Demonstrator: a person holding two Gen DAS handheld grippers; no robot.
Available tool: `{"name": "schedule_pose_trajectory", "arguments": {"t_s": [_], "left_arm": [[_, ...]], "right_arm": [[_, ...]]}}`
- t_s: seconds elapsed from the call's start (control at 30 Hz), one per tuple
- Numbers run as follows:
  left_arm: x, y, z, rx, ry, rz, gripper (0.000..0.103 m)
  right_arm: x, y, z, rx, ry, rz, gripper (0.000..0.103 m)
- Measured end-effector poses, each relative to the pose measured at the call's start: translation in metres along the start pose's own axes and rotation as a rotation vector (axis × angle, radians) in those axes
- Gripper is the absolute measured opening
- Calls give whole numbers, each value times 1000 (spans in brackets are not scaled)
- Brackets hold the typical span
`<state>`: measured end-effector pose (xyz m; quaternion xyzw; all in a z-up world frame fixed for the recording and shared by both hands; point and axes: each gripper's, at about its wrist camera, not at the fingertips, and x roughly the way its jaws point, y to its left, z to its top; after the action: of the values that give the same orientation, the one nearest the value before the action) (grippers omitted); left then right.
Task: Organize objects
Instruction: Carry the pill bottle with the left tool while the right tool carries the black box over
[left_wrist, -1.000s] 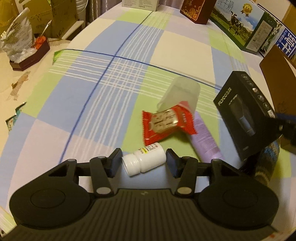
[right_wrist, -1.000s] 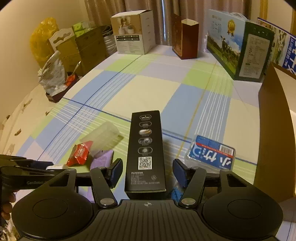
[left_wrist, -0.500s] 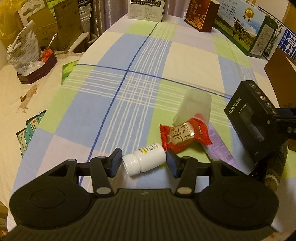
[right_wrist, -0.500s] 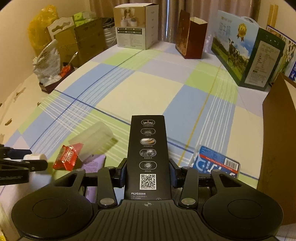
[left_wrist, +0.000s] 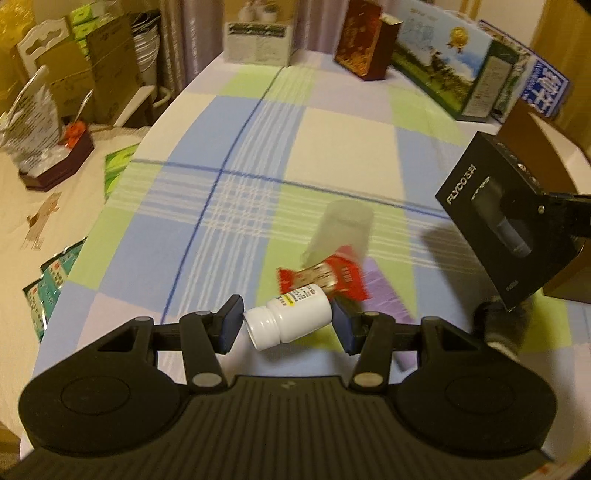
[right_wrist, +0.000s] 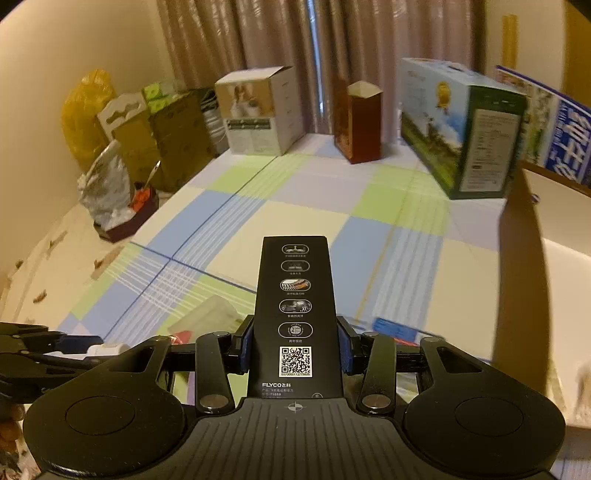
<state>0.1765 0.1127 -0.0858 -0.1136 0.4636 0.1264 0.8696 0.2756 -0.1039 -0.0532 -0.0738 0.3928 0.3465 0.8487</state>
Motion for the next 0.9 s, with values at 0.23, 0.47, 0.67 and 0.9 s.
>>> {"name": "schedule_pose_trajectory", "arguments": {"t_s": [0.23,0.47,0.67,0.9], "left_arm": [[-20,-37,10,86,-42,-84,47],[-34,-91,19,202,-76,-191,47],[-43,-146,23,305,-100,-286,47],[-50,-212,32,404,-134,-378,47]], "right_arm": [[-52,-25,-14,79,-52,-28,40],[-112,-57,-29,154,-119,-88,40],[-163,-95,-41,246,-188,-165,40],[-204,-142,-40,316,-258,-255,40]]}}
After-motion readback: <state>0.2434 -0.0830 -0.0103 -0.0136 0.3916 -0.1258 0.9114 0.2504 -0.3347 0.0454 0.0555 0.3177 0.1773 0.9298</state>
